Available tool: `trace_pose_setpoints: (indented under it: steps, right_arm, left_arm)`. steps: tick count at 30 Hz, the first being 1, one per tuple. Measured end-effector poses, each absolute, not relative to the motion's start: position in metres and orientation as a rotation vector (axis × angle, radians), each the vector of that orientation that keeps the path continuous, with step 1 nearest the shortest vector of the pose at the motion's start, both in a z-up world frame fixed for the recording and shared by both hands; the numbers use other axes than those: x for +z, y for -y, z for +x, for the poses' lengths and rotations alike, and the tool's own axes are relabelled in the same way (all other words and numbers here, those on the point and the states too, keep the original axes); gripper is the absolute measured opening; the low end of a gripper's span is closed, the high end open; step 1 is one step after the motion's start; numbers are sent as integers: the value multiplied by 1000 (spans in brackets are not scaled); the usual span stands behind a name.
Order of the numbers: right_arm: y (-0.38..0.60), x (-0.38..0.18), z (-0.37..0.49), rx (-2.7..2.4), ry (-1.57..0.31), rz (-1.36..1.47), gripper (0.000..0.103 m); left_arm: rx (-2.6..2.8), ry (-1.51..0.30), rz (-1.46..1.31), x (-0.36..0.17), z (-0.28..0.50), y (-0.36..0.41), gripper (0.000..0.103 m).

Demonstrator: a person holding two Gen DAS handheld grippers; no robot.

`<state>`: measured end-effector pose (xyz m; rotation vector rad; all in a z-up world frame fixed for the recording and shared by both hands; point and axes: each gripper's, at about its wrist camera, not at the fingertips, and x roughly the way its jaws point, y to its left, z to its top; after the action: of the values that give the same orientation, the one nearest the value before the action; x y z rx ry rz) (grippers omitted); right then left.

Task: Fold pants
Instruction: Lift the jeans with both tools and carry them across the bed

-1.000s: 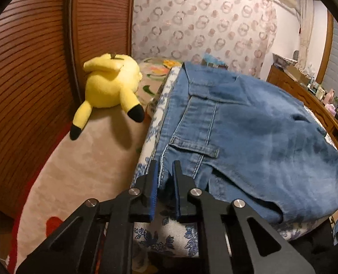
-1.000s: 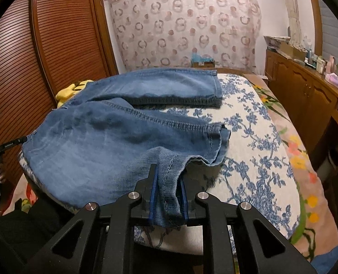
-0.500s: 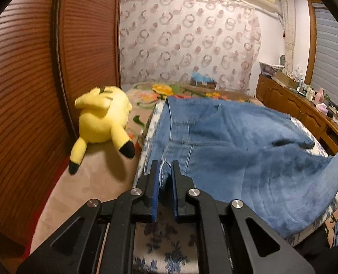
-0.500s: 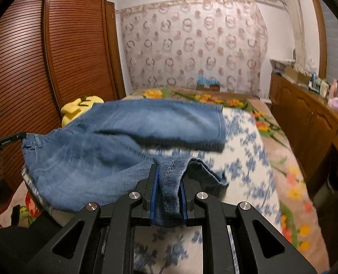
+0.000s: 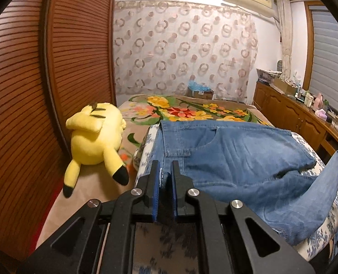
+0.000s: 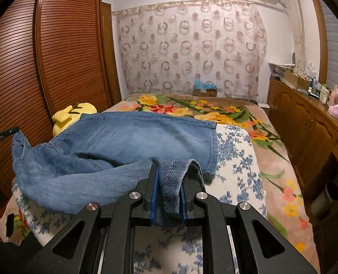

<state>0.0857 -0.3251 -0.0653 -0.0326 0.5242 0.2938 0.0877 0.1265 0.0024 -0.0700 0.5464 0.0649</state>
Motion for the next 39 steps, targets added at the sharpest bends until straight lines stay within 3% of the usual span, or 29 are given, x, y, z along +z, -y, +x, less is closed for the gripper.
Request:
trace_pose_setpoints:
  steps: [21,39]
  right_arm:
    - [336,-52,194,285,-511,-13,16]
    - [300,-74,292,226,-632,-107,16]
  left_arm:
    - [64,-479,-31,32,214,-122,10]
    - [99,-538,11,14,311,-126,10]
